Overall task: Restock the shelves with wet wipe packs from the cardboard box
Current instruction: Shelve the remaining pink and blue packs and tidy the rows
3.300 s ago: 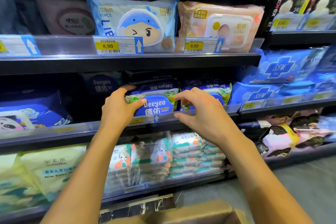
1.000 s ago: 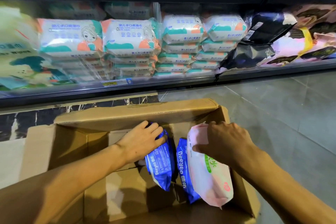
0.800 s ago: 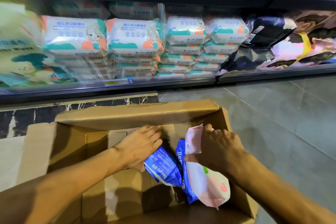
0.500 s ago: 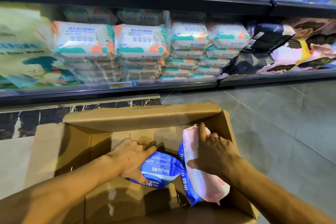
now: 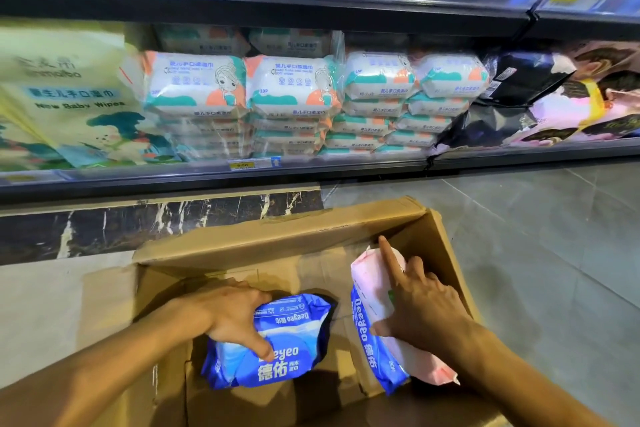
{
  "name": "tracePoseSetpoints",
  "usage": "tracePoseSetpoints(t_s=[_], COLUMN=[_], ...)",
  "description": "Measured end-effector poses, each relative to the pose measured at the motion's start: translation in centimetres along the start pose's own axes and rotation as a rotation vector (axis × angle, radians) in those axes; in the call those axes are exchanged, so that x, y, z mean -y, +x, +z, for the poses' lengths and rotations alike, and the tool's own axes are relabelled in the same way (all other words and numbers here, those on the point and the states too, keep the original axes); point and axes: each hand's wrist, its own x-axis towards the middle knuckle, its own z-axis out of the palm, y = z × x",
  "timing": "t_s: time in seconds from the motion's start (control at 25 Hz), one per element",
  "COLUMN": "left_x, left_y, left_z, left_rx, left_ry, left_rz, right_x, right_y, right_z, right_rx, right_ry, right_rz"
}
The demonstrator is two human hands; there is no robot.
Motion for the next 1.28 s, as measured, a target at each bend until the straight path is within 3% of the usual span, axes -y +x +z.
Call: tracePoseSetpoints(t_s=[0.16,0.36,0.44,0.64,1.0,1.16,1.28], left_x=[1.5,1.4,1.8,3.7,4.4,4.6,4.6], left_y=[-0.5,-0.4,-0.7,-2.3,-1.6,-1.4,-1.6], left_z=[0.3,0.2,-0.5,-1.9,-2.0,-1.9,-2.1], left_rx=[0.067,0.085,0.071,-0.013,0.025,0.043,0.052], left_ry=[-0.084,-0.082,-0.023,0.120,0.093,0.048,0.018], left_rz=[-0.008,0.003,0.000,-0.104,-0.113,-0.118,-0.116], right_x=[-0.8,-2.3,-1.4,2.2,3.6,2.5,3.5], right_y=[1.3,1.9,1.7,0.5,1.3,2.9,5.2], right_z=[-0.7,-2.7,-3.1,-2.2,-1.2,-1.1,0.1], right_rx=[0.033,0.253,0.247,0.049,0.005,0.055,-0.045], right_ry=[0.089,0.821,0.881,0.081,-0.032,-0.235,-0.384], right_rz=[0.063,0.004,-0.025,-0.017,-0.157,-0.553,-0.877])
